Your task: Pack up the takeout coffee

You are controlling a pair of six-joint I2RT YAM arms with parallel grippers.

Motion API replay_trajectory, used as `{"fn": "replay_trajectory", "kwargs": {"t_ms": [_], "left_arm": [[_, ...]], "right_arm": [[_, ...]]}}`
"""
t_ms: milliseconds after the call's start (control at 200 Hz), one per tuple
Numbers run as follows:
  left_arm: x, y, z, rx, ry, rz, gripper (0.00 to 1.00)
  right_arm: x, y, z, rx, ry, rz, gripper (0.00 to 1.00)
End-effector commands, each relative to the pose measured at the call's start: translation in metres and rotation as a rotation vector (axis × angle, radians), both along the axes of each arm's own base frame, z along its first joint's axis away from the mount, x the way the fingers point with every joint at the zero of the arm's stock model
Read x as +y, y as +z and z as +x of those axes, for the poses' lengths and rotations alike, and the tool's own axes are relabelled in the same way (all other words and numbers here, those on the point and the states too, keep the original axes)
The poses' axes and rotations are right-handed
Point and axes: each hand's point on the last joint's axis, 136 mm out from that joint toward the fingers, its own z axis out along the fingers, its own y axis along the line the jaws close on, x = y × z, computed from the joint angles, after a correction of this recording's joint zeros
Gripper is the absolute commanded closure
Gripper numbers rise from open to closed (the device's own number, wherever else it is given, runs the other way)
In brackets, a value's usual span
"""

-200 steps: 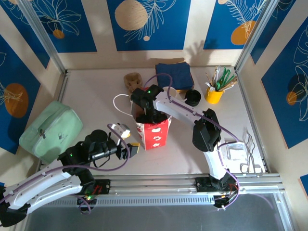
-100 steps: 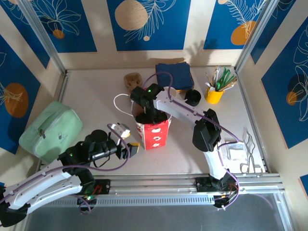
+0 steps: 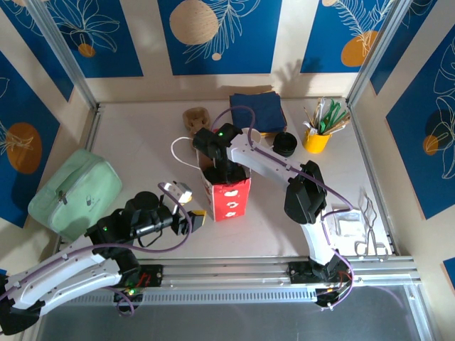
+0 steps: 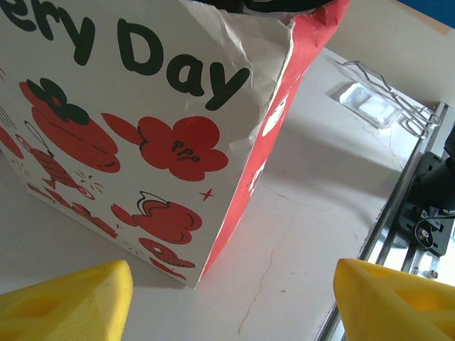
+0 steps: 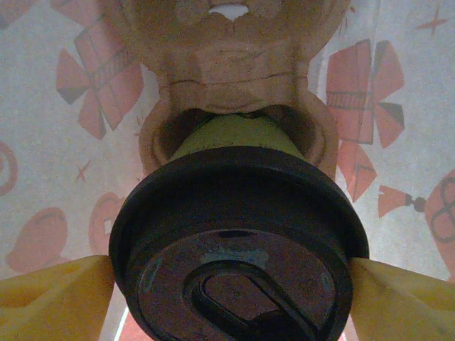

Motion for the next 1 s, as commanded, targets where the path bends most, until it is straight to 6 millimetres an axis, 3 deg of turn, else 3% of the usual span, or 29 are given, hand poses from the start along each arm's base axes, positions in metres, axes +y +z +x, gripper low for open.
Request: {"fn": "replay_trajectory", "kwargs": {"t_ms": [0,650,995], "left_arm": [[0.000,0.010,-0.001,-0.017,-0.005,-0.010,0.25],[0.001,0.010,-0.001,-0.016,-0.002,-0.011,0.26],[0.001,0.009,-0.001,-0.017,0.003,-0.009,0.25]], "right_arm": [[-0.002,0.016,-0.003,-0.021,-0.003,0.011,0.17],[-0.003,0.031,-0.004,-0.055,-0.002,0.038,0.32],[-0.003,0.044,-0.004,-0.085,0.005,0.045,0.32]]}}
